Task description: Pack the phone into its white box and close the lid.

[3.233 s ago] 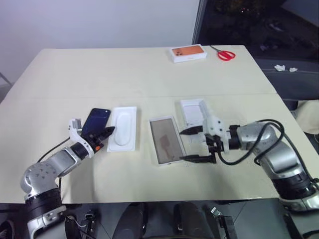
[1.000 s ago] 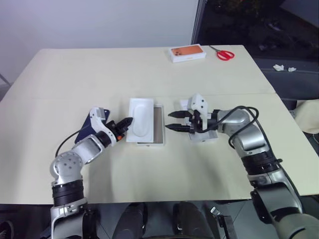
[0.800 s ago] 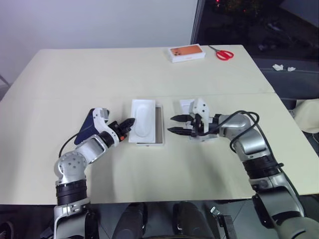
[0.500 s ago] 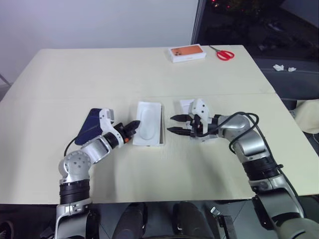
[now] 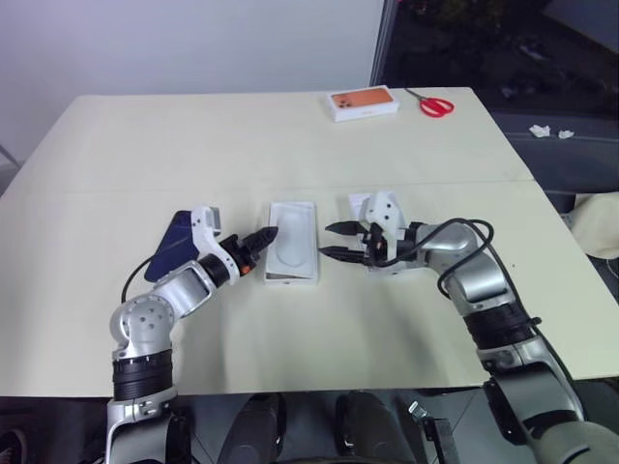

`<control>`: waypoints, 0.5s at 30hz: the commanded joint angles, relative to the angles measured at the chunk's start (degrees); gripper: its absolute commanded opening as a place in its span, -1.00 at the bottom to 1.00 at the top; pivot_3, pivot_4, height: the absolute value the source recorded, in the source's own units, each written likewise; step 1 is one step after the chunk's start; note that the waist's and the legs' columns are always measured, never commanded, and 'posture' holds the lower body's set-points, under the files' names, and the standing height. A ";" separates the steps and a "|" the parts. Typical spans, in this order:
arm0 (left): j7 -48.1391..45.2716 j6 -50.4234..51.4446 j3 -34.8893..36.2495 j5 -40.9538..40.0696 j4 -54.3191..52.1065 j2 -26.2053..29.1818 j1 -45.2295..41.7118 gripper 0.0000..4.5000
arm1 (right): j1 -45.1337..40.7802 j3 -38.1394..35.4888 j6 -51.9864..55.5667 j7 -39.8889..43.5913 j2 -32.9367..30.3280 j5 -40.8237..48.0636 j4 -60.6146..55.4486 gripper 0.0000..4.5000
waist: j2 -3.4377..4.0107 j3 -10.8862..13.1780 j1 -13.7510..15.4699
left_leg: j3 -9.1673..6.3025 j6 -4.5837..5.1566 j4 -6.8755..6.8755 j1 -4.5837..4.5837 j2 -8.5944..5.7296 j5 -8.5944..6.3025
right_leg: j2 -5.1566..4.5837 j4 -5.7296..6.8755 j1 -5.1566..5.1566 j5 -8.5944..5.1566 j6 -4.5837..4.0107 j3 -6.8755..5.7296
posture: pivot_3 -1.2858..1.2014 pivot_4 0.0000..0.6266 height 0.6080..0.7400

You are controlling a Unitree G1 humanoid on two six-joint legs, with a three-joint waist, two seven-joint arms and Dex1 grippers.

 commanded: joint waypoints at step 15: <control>-17.82 -14.73 -6.55 10.60 -9.64 9.49 6.20 -0.14 | -3.10 8.38 -1.23 -6.41 7.59 -6.86 0.05 -0.99 | 0.02 0.01 0.03 | 0.01 -0.05 -0.03 0.00 0.00 0.03 | 0.00 -0.02 -0.01 -0.01 -0.01 0.01 | 0.03 -0.52 1.00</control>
